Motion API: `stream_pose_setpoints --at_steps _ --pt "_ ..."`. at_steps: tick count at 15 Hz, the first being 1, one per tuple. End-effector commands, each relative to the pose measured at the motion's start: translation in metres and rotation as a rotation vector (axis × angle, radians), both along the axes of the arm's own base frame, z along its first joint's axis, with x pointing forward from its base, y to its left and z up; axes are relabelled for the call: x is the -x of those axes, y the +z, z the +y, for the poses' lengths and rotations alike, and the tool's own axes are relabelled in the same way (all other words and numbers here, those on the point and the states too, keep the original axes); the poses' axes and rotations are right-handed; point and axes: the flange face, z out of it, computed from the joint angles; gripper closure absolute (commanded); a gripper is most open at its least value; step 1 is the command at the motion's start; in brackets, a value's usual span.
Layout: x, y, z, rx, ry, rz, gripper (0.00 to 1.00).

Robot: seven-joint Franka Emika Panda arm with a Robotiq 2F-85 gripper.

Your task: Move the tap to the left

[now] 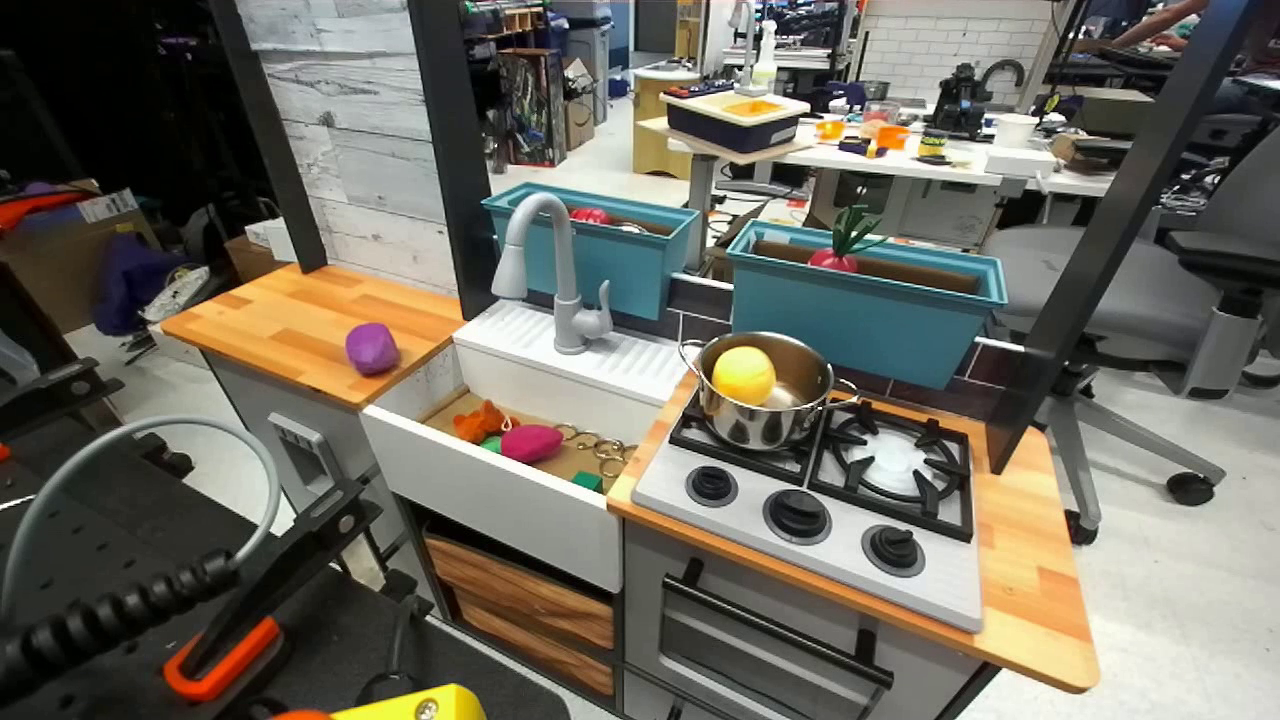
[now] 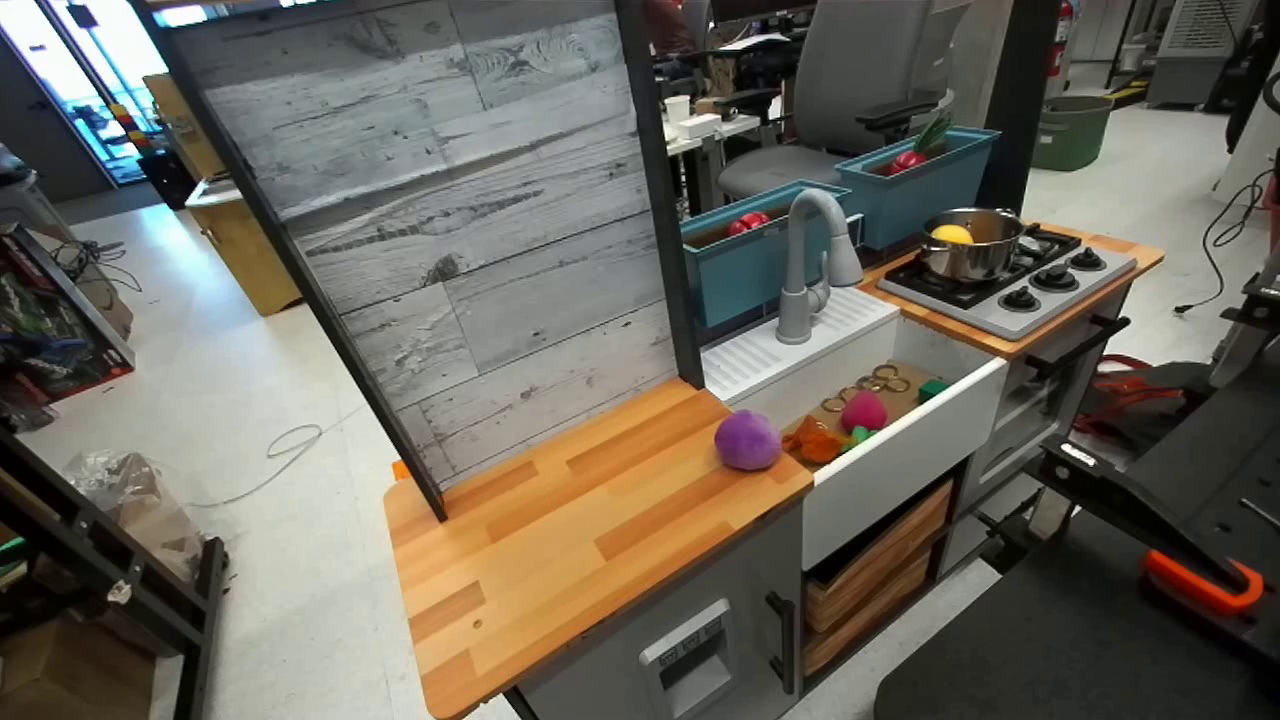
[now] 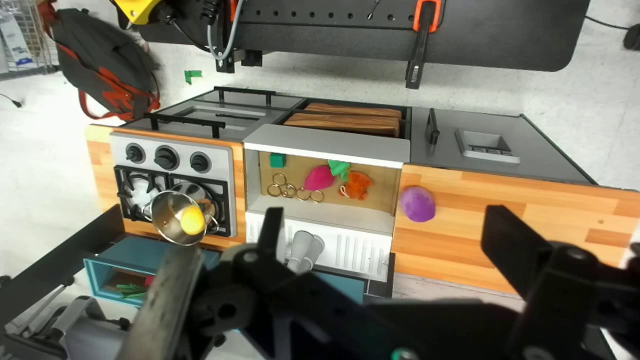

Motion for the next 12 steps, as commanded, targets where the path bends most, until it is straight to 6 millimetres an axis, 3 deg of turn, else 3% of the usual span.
stream_pose_setpoints --at_steps 1,3,6,12 --pt "0.0 0.0 0.0 0.001 0.0 0.001 0.0" --pt "0.0 0.0 0.0 0.001 0.0 0.001 0.0" --pt "-0.012 -0.017 -0.003 0.003 0.006 0.019 0.0" --pt "-0.056 -0.078 -0.027 -0.093 -0.035 -0.007 0.0"
